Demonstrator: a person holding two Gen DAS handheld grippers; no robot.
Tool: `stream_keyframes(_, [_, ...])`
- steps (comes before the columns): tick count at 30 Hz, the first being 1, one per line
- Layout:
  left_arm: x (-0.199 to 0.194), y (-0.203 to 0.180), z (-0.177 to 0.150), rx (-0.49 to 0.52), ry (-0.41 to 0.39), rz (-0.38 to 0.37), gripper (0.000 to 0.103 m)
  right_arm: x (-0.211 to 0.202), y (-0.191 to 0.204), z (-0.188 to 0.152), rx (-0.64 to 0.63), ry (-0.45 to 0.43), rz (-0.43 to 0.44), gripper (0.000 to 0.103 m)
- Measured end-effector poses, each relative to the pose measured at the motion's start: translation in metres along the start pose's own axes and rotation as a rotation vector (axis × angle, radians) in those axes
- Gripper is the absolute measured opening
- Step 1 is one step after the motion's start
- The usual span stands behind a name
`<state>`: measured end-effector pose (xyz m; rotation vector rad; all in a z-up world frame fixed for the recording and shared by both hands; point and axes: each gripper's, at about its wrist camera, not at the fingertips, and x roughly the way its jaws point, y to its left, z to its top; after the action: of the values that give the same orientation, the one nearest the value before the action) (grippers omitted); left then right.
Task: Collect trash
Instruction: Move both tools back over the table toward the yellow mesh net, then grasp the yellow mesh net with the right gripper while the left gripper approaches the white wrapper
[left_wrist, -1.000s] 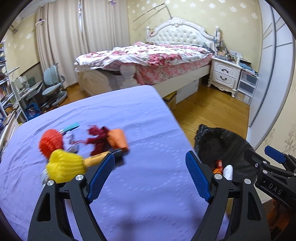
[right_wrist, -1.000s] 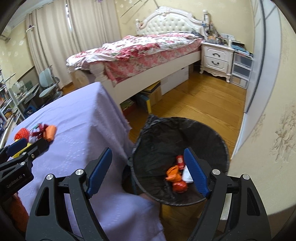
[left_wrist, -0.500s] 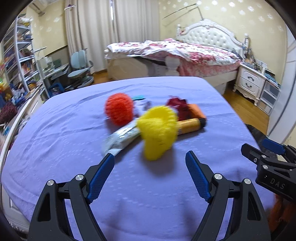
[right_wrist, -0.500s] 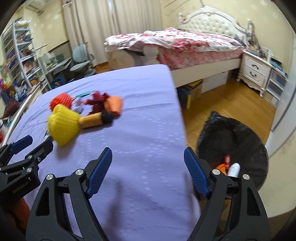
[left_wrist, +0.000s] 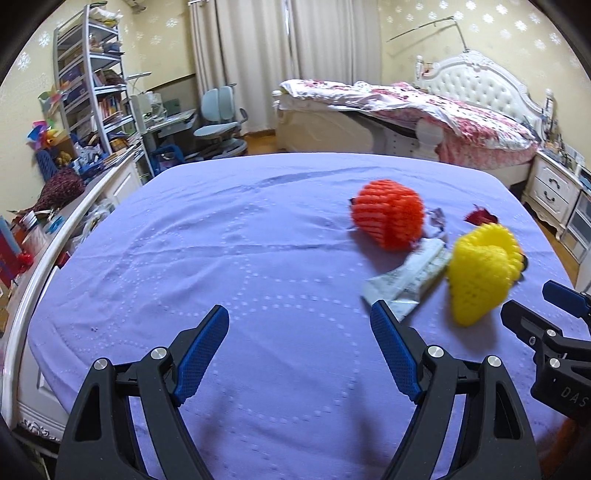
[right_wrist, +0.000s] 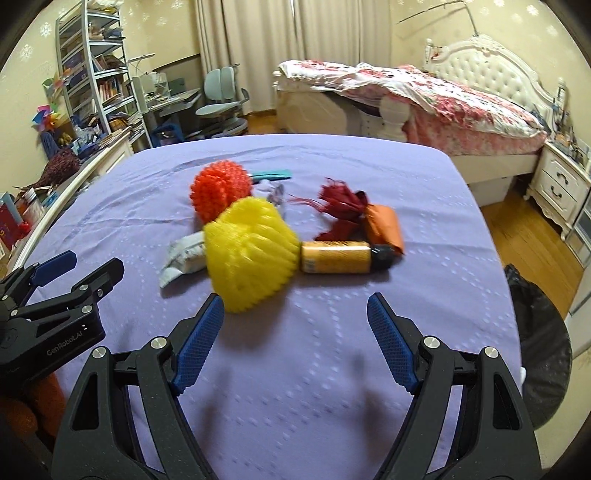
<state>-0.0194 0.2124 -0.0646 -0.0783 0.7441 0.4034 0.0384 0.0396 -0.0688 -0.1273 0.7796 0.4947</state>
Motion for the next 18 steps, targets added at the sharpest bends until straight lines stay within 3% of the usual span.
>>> stream_keyframes(11, [0.014,0.016,-0.001,-0.027,0.028,0.012,0.079,0.020,0.024,0.012,-0.026,-0.003,0.011,0.077])
stream_keyframes(15, [0.015,0.013,-0.001,-0.026,0.031,-0.004,0.079,0.024,0.027,0.013,-0.034,0.012,0.018,0.044])
stream_keyframes(18, [0.014,0.008,-0.001,-0.021,0.031,-0.016,0.079,0.021,0.023,0.011,-0.026,0.007,0.034,0.035])
